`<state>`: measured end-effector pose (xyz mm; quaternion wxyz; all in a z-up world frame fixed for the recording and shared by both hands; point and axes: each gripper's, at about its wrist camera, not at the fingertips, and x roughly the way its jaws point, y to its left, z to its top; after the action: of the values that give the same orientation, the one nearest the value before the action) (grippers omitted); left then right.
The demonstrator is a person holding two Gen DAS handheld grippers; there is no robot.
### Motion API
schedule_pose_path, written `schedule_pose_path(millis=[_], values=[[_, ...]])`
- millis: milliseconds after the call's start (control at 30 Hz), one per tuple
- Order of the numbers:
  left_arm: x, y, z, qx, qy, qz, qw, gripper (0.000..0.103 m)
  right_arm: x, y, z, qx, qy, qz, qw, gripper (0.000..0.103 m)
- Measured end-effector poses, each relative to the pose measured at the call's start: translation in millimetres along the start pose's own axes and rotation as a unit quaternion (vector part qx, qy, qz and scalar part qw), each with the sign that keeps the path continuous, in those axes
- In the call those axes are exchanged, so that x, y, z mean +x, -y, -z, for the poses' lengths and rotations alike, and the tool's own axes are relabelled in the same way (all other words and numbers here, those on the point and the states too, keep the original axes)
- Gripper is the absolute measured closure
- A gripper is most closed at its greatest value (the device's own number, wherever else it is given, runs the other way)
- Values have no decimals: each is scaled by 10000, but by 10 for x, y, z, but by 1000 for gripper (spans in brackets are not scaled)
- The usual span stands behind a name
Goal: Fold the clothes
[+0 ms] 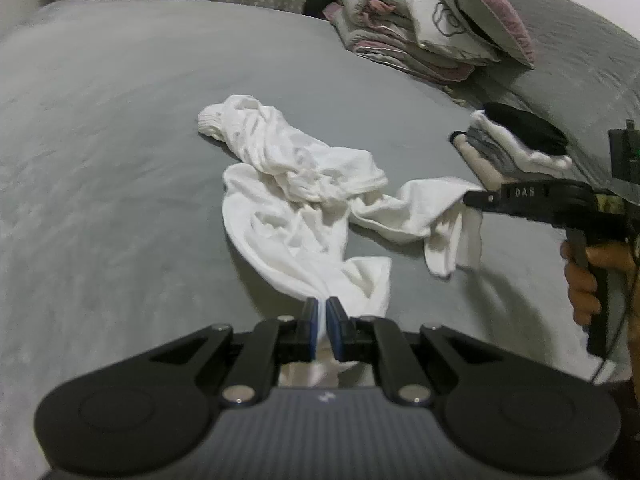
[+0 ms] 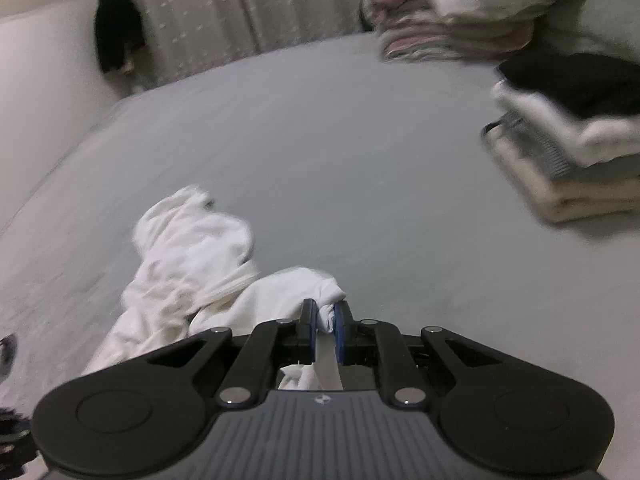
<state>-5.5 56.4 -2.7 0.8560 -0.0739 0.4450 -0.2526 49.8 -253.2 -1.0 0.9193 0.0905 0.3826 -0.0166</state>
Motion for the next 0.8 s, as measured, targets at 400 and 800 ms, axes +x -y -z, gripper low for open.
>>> schedule_pose_path(millis=[400,800], values=[[-25,404,209,607,-544,1525,9849,97,-36,209,-72,197,-59,141,9997,88],[26,419,202,836,-487,1429,9850,60,98,-279,174,-136,-639,-1176,9909,62]])
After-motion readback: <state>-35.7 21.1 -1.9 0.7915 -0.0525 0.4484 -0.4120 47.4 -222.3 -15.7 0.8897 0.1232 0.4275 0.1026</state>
